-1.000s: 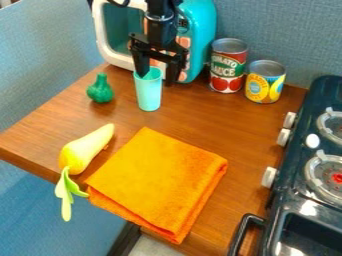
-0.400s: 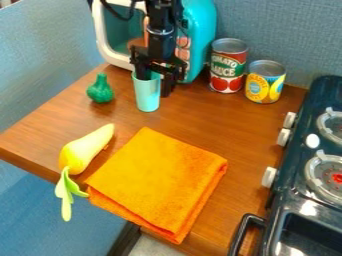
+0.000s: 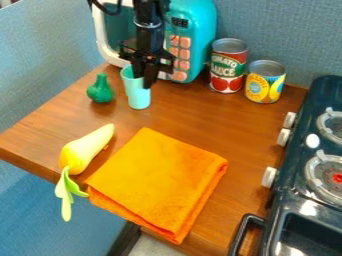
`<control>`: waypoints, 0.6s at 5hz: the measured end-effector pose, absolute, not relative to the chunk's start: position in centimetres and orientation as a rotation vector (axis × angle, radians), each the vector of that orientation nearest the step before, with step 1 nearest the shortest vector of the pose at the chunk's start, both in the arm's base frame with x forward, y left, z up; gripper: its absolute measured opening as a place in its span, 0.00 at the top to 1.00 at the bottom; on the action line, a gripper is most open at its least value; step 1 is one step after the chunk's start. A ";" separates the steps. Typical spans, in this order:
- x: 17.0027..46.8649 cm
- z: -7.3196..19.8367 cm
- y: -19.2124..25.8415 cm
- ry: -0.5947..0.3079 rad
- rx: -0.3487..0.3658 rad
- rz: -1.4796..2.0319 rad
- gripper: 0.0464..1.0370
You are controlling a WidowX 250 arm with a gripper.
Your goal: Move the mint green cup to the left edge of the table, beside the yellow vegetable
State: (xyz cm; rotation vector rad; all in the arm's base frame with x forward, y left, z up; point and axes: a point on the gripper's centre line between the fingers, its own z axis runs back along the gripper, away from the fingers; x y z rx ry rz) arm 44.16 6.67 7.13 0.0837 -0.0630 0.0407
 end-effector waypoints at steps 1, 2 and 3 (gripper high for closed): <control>44.0 7.2 6.7 -0.052 0.083 0.037 0.95; 43.7 6.8 6.6 -0.047 0.082 0.032 0.96; 42.1 7.3 6.6 -0.031 0.098 0.038 0.96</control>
